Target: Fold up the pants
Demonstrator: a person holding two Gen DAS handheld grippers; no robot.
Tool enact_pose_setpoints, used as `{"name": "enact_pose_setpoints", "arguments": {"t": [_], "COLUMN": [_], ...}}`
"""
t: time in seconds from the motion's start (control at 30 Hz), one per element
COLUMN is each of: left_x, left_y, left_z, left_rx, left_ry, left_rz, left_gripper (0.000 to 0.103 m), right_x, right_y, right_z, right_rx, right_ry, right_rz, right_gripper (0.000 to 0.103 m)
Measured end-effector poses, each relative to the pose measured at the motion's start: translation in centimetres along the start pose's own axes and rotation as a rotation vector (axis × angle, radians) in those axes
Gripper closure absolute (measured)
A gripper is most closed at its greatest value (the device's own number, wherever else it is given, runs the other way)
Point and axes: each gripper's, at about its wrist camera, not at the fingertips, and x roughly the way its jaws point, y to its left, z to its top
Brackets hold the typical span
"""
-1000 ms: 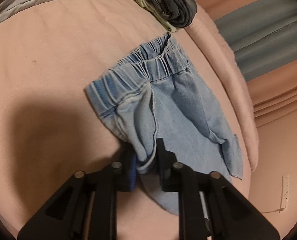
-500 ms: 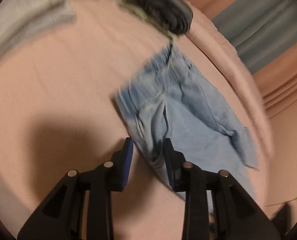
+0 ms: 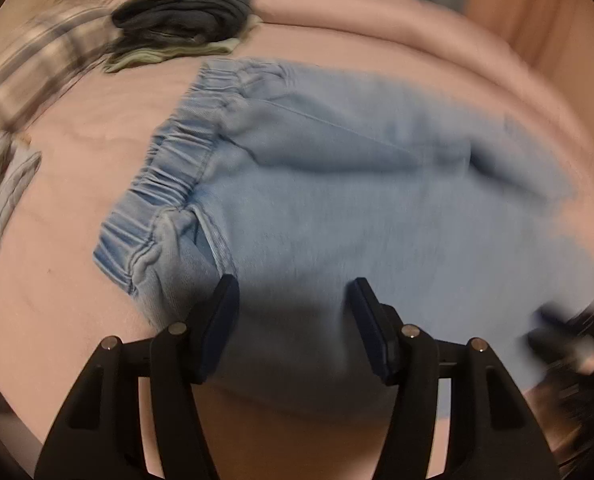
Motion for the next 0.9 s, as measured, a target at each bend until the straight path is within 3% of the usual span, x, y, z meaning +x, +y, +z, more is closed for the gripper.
{"name": "enact_pose_setpoints", "arguments": {"t": [0.1,0.27,0.33,0.43,0.5,0.6,0.77,0.9], "left_x": [-1.1,-3.2,-3.9,-4.0,-2.9,0.0,5.5,9.1], "left_y": [0.0,2.7,3.0,2.3,2.5,3.1,5.5,8.0], "left_z": [-1.5,-0.8,1.2,5.3,8.1,12.7,18.8,20.8], "left_rx": [0.084,0.053,0.072,0.142,0.156,0.187,0.219,0.215], "left_ry": [0.008,0.013,-0.04,-0.116,-0.126,-0.12,-0.002,0.096], "left_rz": [-0.054,-0.188,-0.168,-0.117,-0.145,-0.096,-0.094,-0.142], "left_gripper": [0.045,0.045,0.042,0.035,0.035,0.035,0.036,0.036], "right_x": [-1.0,-1.3,-1.4,-1.1,-0.2,1.8,6.8,9.6], "right_y": [0.0,-2.6,-3.7,-5.5,-6.6,-7.6,-9.6,-11.1], "right_z": [-0.9,0.2,1.7,4.5,7.6,11.8,18.3,21.5], "right_rx": [0.004,0.035,0.015,0.007,-0.006,-0.058,-0.146,-0.198], "right_ry": [0.054,0.096,0.056,0.0,-0.036,-0.046,-0.022,0.023], "right_rz": [0.06,0.174,0.147,0.147,0.153,0.135,0.062,0.045], "right_gripper": [0.072,0.07,0.064,0.064,0.064,0.062,0.061,0.057]}}
